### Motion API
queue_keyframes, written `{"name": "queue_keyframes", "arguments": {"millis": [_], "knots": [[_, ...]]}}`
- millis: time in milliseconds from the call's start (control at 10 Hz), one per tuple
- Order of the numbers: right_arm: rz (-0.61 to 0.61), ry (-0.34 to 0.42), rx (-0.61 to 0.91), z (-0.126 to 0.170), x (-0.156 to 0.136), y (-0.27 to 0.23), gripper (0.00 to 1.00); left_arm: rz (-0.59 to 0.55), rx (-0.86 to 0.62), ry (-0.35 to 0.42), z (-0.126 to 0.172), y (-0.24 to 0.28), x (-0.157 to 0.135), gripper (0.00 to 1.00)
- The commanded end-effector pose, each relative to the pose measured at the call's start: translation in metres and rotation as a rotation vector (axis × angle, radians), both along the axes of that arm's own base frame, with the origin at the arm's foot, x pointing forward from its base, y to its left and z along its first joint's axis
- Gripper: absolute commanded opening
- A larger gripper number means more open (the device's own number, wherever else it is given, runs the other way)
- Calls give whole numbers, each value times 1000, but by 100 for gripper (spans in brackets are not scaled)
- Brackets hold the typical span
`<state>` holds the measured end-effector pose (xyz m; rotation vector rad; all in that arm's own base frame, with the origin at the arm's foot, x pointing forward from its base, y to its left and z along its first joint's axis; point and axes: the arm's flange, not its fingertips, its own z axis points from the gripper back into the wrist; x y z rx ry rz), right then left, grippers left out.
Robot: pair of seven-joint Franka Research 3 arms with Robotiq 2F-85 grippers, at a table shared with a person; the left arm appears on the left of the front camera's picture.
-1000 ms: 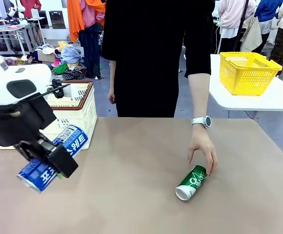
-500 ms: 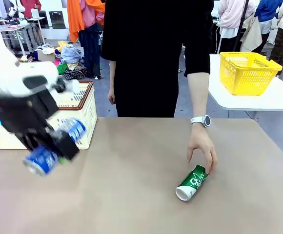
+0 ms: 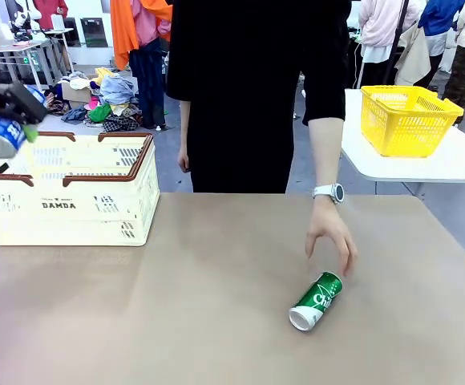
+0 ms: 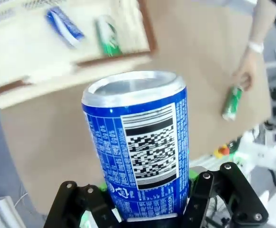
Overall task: Place the drinks into the Shopping basket.
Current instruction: Pick up one drink and place it into the Shopping basket.
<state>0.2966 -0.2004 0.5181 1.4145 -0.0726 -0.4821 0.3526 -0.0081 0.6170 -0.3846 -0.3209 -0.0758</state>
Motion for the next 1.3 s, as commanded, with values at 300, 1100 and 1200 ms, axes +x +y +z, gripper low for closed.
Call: {"name": "queue_keyframes", "arguments": {"millis": [300,1100,1200], "knots": [[-1,0,17,6,0,0,100,280,121,75,-43,50,99,0],[-1,0,17,6,0,0,100,248,189,-46,-80,43,161,0],[-1,0,17,6,0,0,100,191,208,-33,-93,42,182,0]]}}
